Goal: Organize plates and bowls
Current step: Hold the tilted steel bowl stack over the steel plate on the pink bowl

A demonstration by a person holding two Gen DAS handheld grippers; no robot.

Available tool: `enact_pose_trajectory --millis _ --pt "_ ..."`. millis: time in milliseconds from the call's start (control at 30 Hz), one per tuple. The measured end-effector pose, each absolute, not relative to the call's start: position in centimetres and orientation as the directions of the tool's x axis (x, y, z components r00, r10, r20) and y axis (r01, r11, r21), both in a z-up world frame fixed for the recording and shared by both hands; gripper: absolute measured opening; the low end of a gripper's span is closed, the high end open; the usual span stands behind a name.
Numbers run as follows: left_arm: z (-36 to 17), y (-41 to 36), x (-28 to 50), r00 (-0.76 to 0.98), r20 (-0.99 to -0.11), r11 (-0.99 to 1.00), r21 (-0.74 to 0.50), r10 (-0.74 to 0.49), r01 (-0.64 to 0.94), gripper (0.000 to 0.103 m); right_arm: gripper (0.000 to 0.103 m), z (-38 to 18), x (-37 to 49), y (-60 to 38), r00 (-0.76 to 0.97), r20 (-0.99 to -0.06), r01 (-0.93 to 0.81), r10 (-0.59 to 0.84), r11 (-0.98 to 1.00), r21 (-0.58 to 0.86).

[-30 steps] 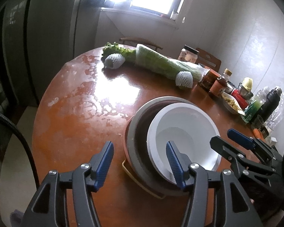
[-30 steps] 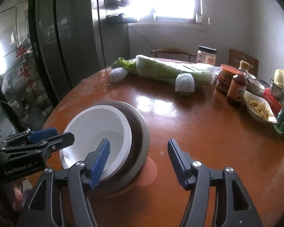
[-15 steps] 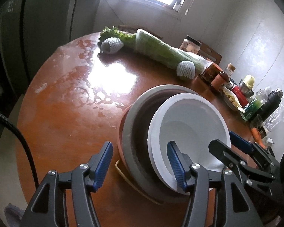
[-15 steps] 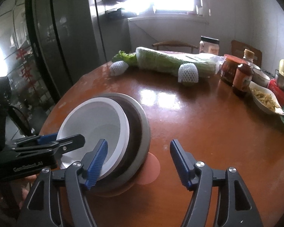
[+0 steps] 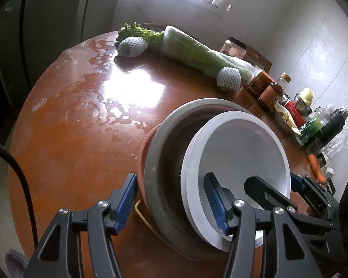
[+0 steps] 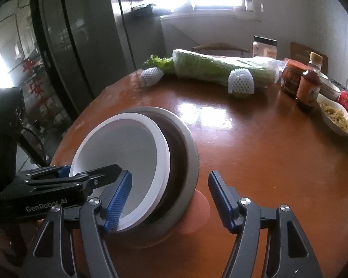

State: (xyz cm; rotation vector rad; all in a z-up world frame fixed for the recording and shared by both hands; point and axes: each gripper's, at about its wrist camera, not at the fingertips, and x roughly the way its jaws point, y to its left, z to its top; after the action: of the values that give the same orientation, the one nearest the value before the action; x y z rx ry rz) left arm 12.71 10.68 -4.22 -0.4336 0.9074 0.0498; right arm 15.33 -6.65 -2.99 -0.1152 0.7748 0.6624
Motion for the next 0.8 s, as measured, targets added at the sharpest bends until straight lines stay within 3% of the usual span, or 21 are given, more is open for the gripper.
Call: enact_pose_trajectory --millis 800 --pt "-3.5 5.1 15.4 0.614 -0.779 0.953 -0.267 -0.128 -0.141 0.058 0.07 -2.9 16.4 -12.2 0.568 -0.674 -0.508 0.473 0.845 0.165"
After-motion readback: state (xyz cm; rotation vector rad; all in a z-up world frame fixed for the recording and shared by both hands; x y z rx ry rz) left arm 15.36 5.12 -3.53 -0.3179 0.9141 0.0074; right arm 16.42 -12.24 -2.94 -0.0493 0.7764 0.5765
